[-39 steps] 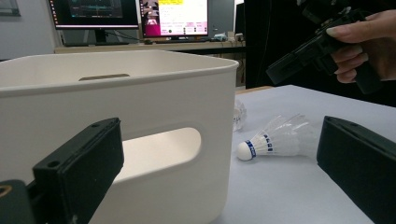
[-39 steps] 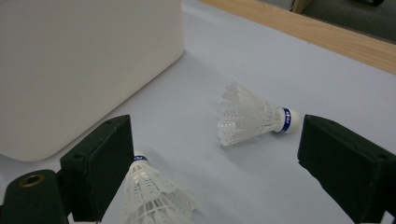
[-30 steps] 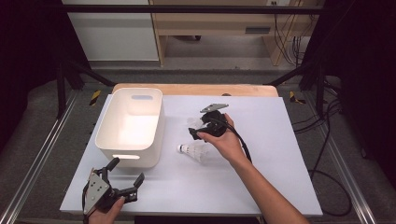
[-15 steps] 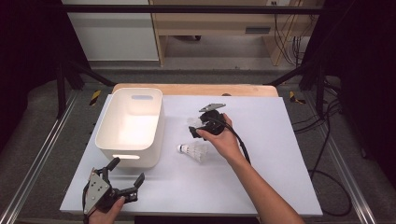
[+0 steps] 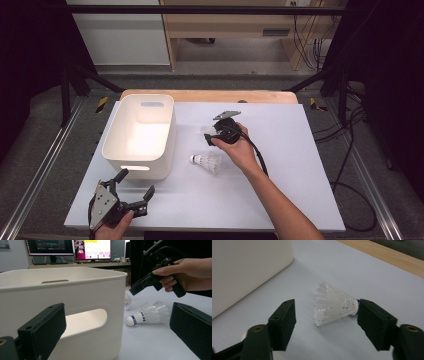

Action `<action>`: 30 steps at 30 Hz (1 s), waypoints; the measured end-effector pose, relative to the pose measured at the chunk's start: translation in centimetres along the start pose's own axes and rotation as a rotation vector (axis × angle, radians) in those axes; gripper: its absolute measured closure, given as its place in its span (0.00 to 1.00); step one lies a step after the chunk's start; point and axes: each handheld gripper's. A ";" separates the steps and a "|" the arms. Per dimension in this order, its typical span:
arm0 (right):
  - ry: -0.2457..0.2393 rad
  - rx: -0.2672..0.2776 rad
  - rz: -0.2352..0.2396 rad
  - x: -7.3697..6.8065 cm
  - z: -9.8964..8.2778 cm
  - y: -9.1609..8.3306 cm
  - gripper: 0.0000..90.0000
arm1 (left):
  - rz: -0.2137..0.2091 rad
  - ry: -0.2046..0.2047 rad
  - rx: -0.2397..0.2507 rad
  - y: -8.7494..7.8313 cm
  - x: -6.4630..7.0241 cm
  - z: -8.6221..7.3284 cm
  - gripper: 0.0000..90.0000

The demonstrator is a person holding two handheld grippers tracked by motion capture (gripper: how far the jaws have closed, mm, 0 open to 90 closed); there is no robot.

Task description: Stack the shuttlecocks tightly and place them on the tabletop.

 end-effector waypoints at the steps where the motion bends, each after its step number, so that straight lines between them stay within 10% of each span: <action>1: -0.008 0.003 -0.001 0.0 0.0 0.0 0.44 | 0.000 0.000 0.000 0.0 0.0 0.0 0.01; 13: -0.089 0.015 0.040 -0.8 -0.1 0.4 0.91 | -0.001 -0.001 0.000 0.0 0.0 0.0 0.01; 30: -0.087 -0.025 0.023 -1.1 -1.0 3.2 1.00 | -0.010 0.001 -0.002 0.1 0.2 0.0 0.01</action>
Point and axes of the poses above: each handheld gripper's, and its own axes: y roughly forward along the jaws, z roughly out of its top, x roughly to its right, and after that the axes turned 2 degrees about -z, right-handed
